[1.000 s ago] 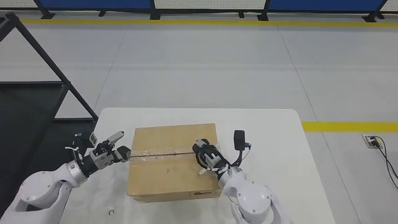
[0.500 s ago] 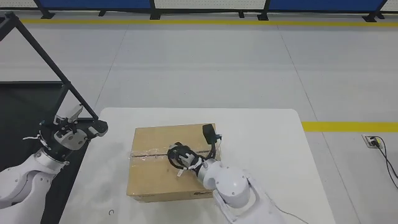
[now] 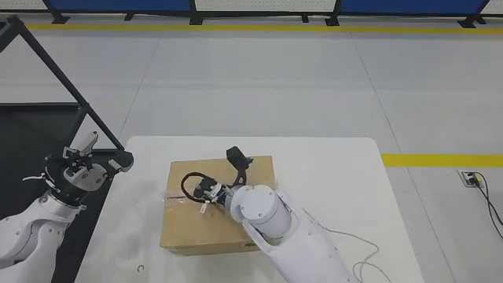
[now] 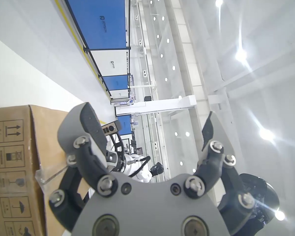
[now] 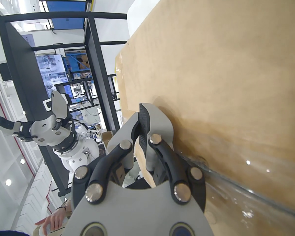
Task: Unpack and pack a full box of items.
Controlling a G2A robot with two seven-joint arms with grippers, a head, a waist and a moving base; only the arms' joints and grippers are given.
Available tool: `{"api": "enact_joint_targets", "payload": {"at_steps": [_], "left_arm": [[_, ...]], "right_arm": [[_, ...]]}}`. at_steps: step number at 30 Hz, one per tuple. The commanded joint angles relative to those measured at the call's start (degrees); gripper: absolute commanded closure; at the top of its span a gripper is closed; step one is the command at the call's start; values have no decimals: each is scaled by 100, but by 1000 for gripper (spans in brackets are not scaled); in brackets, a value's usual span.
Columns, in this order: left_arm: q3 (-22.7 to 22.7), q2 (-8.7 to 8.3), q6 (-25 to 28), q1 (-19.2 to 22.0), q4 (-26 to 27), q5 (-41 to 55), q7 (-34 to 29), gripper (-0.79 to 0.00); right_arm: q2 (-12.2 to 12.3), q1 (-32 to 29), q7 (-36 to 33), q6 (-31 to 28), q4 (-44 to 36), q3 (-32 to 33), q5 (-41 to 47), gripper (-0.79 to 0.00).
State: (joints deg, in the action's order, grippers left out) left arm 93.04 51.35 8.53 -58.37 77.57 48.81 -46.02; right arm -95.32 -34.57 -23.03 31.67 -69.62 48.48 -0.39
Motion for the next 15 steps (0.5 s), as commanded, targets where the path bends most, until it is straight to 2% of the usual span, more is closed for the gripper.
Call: {"api": "enact_joint_targets", "payload": {"at_steps": [1,9,15], "left_arm": [[0,0,0,0,0,0,0,-785],[0,0,0,0,0,0,0,-785],[0,0,0,0,0,0,0,-785]], "right_arm": [[25,-127,106,61,-131,84,-55,0],[257,-1127,447,308,-1271,691,-467,0],[387,-1897,977,663,-2186,1174,-778,0]]}}
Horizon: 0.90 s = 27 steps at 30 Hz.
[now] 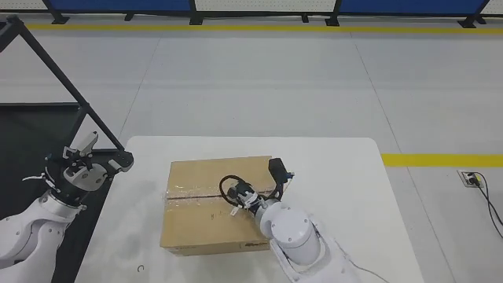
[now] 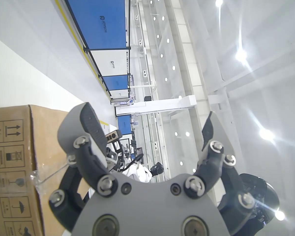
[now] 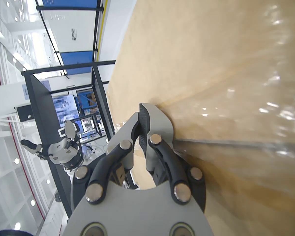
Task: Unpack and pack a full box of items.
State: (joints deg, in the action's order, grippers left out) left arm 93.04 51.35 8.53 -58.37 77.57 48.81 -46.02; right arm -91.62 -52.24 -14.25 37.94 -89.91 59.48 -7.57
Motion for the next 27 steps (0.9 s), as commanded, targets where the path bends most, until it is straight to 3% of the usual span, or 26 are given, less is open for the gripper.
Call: {"api": "enact_joint_targets", "payload": {"at_steps": [1,8,20,21,23,24,27], "left_arm": [[0,0,0,0,0,0,0,-785],[0,0,0,0,0,0,0,-785],[0,0,0,0,0,0,0,-785],[0,0,0,0,0,0,0,-785],[0,0,0,0,0,0,0,-785],[0,0,0,0,0,0,0,-785],[0,0,0,0,0,0,0,-785]], "right_arm": [[33,-245,154,66,-291,137,-84,0],[122,-979,494,-8,-1118,601,-145,0],[213,-1742,924,-375,-1860,1398,58,0],[214,-1824,1007,-505,-1919,1471,127,-40],[209,-1994,1287,-829,-2040,1642,290,-480],[205,-2085,1413,-1028,-2075,1705,383,-785],[214,-2278,1596,-1533,-2094,1848,454,-785]]}}
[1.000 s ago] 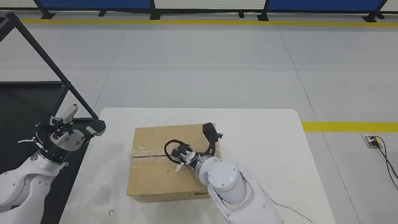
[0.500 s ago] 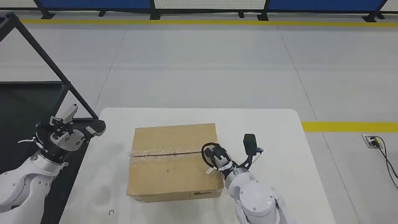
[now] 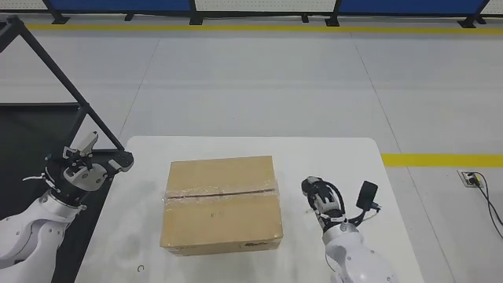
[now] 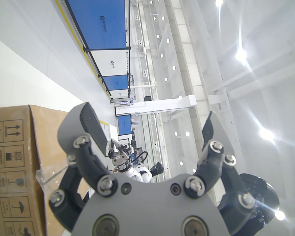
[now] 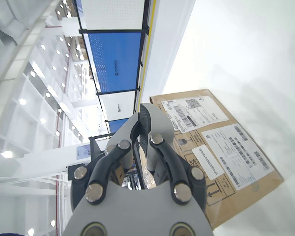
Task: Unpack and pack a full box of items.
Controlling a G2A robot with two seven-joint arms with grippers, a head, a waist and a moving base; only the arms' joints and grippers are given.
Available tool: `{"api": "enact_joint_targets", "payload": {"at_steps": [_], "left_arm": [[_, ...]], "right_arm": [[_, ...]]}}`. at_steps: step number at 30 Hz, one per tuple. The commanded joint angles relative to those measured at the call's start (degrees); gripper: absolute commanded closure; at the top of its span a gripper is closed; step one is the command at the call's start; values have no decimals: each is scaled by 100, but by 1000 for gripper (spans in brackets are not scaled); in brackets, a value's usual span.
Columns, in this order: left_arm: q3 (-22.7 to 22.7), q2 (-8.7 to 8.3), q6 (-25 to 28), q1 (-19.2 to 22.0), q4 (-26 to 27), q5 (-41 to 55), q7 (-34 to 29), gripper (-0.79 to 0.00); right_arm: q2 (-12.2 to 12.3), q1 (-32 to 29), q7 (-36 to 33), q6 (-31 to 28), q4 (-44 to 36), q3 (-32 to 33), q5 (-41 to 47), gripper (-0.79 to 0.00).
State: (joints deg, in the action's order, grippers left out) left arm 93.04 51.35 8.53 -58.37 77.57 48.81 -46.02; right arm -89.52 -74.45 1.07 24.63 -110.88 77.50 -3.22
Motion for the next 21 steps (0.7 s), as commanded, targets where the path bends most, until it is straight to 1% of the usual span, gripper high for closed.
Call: {"api": "enact_joint_targets", "payload": {"at_steps": [1,3,4,5,6,8,11,15,21], "left_arm": [[0,0,0,0,0,0,0,-785],[0,0,0,0,0,0,0,-785],[0,0,0,0,0,0,0,-784],[0,0,0,0,0,0,0,-785],[0,0,0,0,0,0,0,-785],[0,0,0,0,0,0,0,-785],[0,0,0,0,0,0,0,-784],[0,0,0,0,0,0,0,-784],[0,0,0,0,0,0,0,-784]], "right_arm": [[6,-104,90,-354,20,71,42,-785],[9,-129,103,-450,31,88,46,-785],[8,-128,106,-445,27,87,47,-395],[9,-134,107,-482,32,91,48,-467],[9,-133,107,-474,33,90,48,-514],[9,-130,104,-451,32,88,46,-606],[9,-129,103,-449,32,88,46,-718],[9,-129,103,-449,31,88,45,-779],[9,-129,103,-449,31,88,45,-785]]}}
